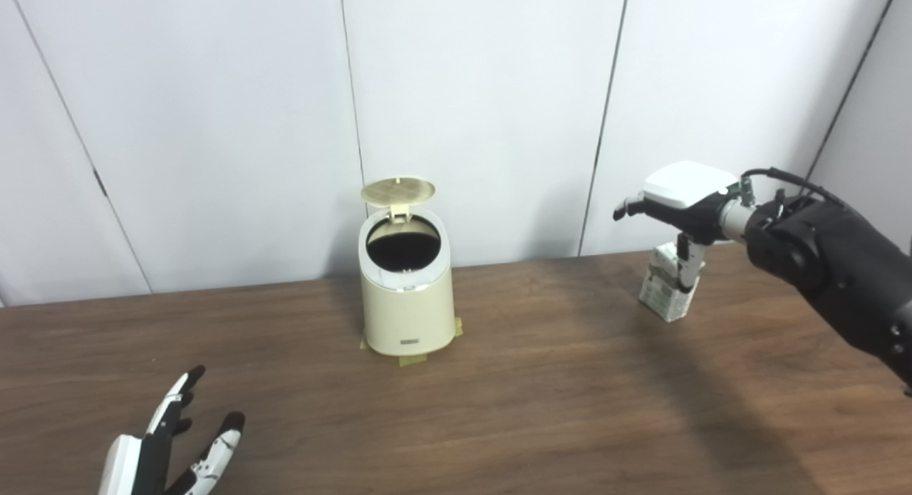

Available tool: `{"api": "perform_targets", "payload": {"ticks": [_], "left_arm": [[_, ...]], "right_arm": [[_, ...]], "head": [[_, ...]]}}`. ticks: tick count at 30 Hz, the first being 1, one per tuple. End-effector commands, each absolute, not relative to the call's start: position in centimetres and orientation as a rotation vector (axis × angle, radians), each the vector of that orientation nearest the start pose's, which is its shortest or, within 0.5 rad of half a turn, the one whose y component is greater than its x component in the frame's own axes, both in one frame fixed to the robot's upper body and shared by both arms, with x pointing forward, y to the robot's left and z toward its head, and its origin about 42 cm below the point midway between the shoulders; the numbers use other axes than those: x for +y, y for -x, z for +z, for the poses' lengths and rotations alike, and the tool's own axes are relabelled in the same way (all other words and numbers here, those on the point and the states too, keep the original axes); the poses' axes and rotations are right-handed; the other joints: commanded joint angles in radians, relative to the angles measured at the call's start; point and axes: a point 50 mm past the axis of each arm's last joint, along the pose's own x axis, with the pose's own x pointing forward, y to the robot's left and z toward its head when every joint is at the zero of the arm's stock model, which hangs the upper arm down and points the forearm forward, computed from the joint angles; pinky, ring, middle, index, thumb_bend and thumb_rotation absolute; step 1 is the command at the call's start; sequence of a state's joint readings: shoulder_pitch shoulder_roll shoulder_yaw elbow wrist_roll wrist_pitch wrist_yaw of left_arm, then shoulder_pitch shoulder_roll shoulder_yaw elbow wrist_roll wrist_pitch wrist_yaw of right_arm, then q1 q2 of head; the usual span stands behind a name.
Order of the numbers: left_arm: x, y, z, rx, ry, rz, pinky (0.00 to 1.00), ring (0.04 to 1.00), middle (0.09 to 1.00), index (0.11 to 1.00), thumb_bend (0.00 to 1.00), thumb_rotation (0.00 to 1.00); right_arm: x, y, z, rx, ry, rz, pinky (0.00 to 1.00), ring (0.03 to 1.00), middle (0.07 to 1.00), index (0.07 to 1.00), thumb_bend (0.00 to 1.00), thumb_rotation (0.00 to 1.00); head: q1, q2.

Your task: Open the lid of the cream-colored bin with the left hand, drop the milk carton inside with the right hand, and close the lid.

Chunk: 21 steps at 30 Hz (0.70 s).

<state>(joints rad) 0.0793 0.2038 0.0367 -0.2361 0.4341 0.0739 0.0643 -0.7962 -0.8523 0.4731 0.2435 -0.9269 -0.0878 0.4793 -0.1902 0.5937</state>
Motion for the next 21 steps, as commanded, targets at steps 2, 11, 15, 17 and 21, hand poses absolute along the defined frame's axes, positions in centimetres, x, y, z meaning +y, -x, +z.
{"api": "perform_targets", "payload": {"ticks": [2, 11, 15, 17, 21], "left_arm": [[28.7, -26.3, 15.8, -0.168, -0.648, 0.142, 0.83, 0.911, 0.936, 0.925, 0.49, 0.63], [28.7, -26.1, 15.8, -0.168, -0.658, 0.142, 0.83, 0.911, 0.930, 0.920, 0.48, 0.64], [28.8, -26.0, 15.8, -0.165, -0.664, 0.144, 0.83, 0.906, 0.928, 0.919, 0.48, 0.65], [28.8, -26.0, 15.9, -0.165, -0.661, 0.145, 0.83, 0.904, 0.926, 0.914, 0.48, 0.63], [28.7, -25.9, 15.9, -0.156, -0.656, 0.147, 0.83, 0.909, 0.932, 0.917, 0.48, 0.63]], "right_arm": [[-36.2, -47.4, 37.0, -0.077, 2.118, 0.325, 0.73, 0.828, 0.861, 0.858, 1.00, 0.11], [-37.4, -48.9, 34.8, -0.091, 2.207, 0.383, 0.75, 0.833, 0.844, 0.830, 1.00, 0.11], [-37.7, -49.4, 34.2, -0.078, 2.264, 0.396, 0.80, 0.848, 0.844, 0.828, 1.00, 0.13], [-37.7, -49.6, 34.1, -0.057, 2.273, 0.390, 0.81, 0.856, 0.851, 0.833, 1.00, 0.14], [-37.9, -49.9, 33.5, -0.022, 2.228, 0.362, 0.74, 0.849, 0.851, 0.834, 1.00, 0.13]], "head": [[-0.005, 0.003], [-0.009, 0.004], [-0.009, 0.003], [-0.008, 0.003], [-0.008, 0.003]]}}
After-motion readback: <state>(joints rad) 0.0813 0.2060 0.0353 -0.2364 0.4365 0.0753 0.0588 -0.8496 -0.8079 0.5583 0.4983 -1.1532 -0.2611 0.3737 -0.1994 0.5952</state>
